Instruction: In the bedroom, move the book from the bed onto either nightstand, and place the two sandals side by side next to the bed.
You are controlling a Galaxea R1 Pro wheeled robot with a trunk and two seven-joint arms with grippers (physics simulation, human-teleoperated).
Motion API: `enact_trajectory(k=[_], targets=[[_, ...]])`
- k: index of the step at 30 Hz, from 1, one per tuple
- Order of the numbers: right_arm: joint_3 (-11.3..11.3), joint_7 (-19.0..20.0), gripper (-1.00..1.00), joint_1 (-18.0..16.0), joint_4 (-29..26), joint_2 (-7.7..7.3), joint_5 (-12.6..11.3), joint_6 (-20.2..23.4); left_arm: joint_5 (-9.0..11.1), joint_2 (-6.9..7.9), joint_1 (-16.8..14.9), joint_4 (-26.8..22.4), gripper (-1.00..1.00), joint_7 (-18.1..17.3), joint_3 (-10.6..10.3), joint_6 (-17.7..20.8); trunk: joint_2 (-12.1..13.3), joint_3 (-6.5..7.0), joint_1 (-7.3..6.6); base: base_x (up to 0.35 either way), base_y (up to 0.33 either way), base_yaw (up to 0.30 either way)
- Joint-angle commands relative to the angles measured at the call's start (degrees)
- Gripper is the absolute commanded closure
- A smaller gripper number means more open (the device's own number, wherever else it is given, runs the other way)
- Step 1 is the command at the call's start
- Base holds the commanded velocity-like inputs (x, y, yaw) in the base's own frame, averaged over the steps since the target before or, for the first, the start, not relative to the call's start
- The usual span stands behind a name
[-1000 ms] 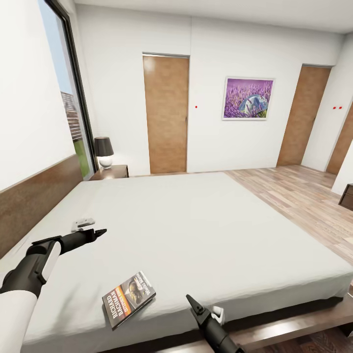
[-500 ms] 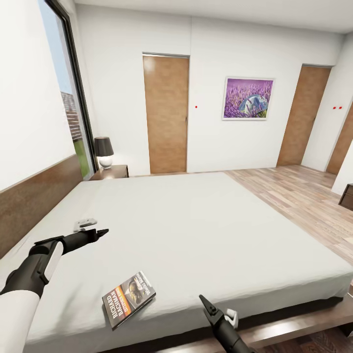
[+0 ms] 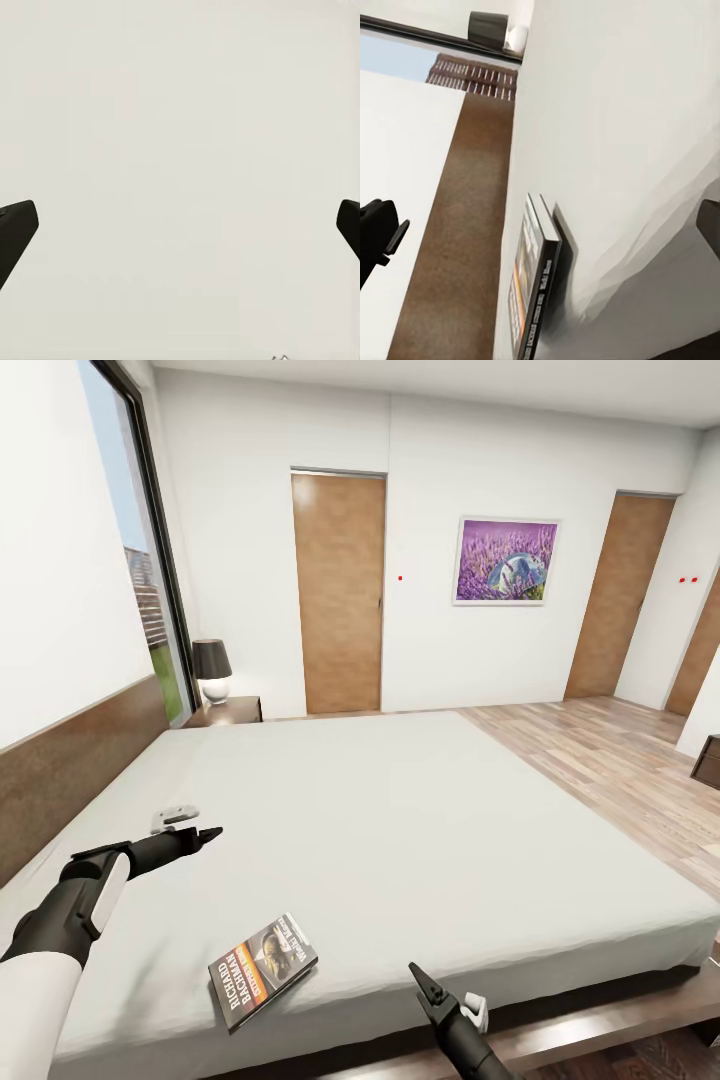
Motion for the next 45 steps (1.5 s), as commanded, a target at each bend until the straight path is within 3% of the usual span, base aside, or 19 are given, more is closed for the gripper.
enact_trajectory(k=[1, 24, 30, 38, 45], targets=[[-0.30, 0.19, -1.00, -0.03, 0.05, 0.08, -0.24, 0.55, 0.37, -0.01, -0.04, -0.02, -1.00, -0.08, 0.10, 0.46, -0.03, -0.06, -0.01, 0.000, 0.000, 0.000], [0.28, -0.67, -1.00, -0.05, 4.50, 0.31, 0.30, -5.05, 0.37, -0.01, -0.04, 0.06, -1.00, -0.02, 0.10, 0.52, -0.03, -0.06, -0.01, 0.000, 0.000, 0.000], [1.74, -5.32, -1.00, -0.09, 4.89, 0.38, 0.64, -5.09, 0.37, -0.01, -0.04, 0.07, -1.00, -0.02, 0.10, 0.52, -0.03, -0.06, -0.01, 0.000, 0.000, 0.000], [1.77, -12.17, -1.00, -0.10, 5.00, 0.60, 0.18, -5.10, 0.37, -0.01, -0.04, 0.07, -1.00, -0.01, 0.05, 0.49, -0.03, -0.06, -0.01, 0.000, 0.000, 0.000], [2.12, -14.63, -1.00, -0.10, 5.03, 0.65, 0.20, -4.77, 0.37, -0.04, -0.04, 0.07, -1.00, -0.01, 0.02, 0.46, -0.03, -0.06, -0.01, 0.000, 0.000, 0.000]])
